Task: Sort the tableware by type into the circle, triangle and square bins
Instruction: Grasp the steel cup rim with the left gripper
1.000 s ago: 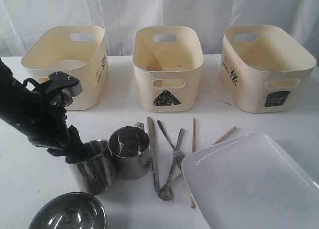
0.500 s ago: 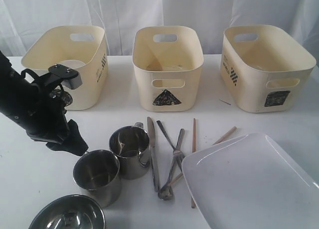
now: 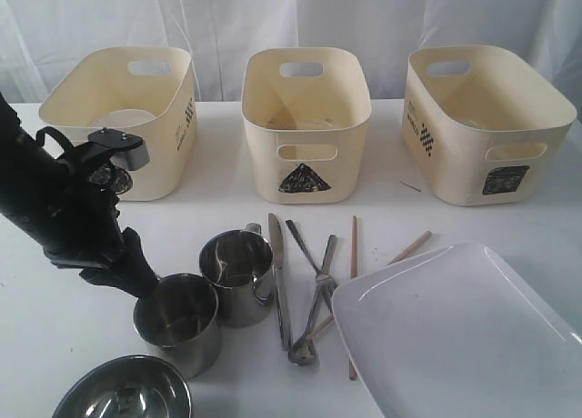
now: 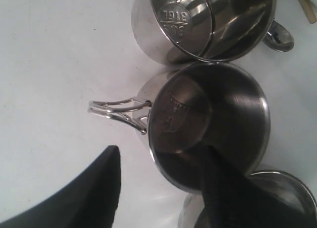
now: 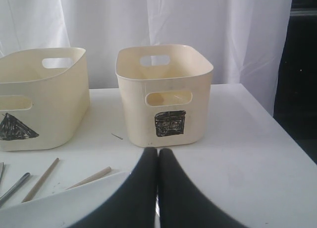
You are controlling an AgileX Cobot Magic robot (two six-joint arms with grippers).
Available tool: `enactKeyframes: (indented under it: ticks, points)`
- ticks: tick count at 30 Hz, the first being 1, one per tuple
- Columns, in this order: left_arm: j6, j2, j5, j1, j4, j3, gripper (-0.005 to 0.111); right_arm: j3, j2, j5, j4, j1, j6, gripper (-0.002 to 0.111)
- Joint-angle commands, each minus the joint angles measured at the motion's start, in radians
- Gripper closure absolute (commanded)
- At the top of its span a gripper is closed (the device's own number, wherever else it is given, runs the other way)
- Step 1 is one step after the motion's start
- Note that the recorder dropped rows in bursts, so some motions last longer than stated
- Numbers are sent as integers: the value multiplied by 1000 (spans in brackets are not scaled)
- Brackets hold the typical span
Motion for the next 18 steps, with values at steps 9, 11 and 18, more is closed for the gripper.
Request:
enactKeyframes:
  ticks: [9, 11, 18]
  points:
    - [-37, 33, 18, -6, -12, -5, 53, 7, -7, -7, -3, 2, -7, 108]
    - [-48, 40, 2, -6, -12, -5, 53, 7, -7, -7, -3, 2, -7, 108]
    - [-49, 67, -13, -15, -19, -5, 53, 7, -7, -7, -3, 2, -7, 108]
